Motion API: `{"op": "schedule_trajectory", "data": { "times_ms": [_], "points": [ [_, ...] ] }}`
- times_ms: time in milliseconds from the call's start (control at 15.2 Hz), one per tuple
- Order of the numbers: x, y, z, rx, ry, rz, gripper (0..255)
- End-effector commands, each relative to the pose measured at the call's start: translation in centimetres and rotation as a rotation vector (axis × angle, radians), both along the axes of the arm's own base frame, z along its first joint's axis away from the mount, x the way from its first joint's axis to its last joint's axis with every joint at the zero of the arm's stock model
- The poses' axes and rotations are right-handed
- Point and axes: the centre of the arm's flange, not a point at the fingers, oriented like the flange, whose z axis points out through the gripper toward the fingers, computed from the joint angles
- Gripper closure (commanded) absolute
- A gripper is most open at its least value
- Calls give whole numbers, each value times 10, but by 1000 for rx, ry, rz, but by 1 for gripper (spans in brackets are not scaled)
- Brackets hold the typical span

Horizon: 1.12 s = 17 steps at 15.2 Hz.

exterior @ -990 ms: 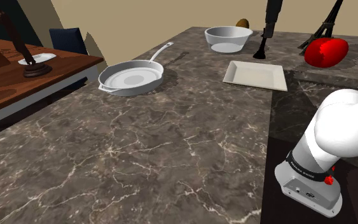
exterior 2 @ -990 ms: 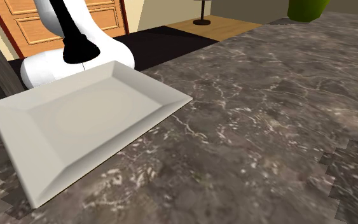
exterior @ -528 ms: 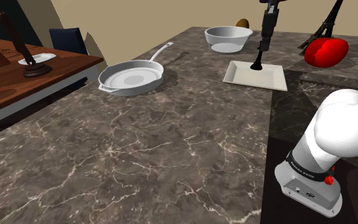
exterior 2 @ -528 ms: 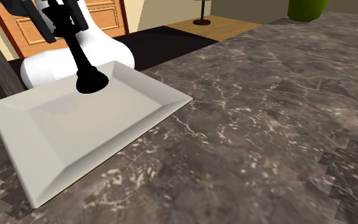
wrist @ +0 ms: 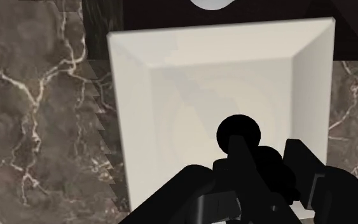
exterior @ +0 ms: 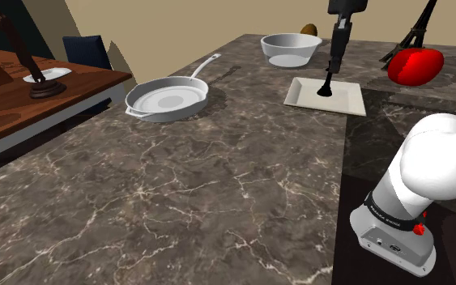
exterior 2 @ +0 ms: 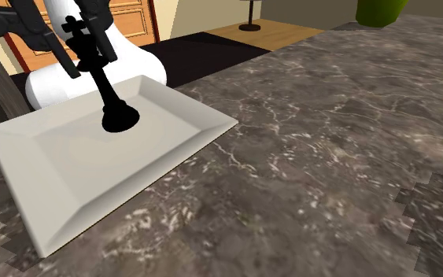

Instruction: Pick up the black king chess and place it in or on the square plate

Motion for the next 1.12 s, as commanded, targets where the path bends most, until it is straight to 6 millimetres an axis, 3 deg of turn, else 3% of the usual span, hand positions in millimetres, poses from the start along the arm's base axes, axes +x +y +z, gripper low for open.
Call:
{"op": "schedule_trajectory", "data": {
  "times_ms": [0,66,132,462,726,1056],
  "points": [
    [0,0,0,0,0,0,255],
    [0,0,0,0,0,0,255],
    [0,0,0,0,0,0,0],
    [0,0,0,0,0,0,0],
    [7,-7,49,0,0,0,0],
    [7,-7,49,0,0,0,0]
  ]
}}
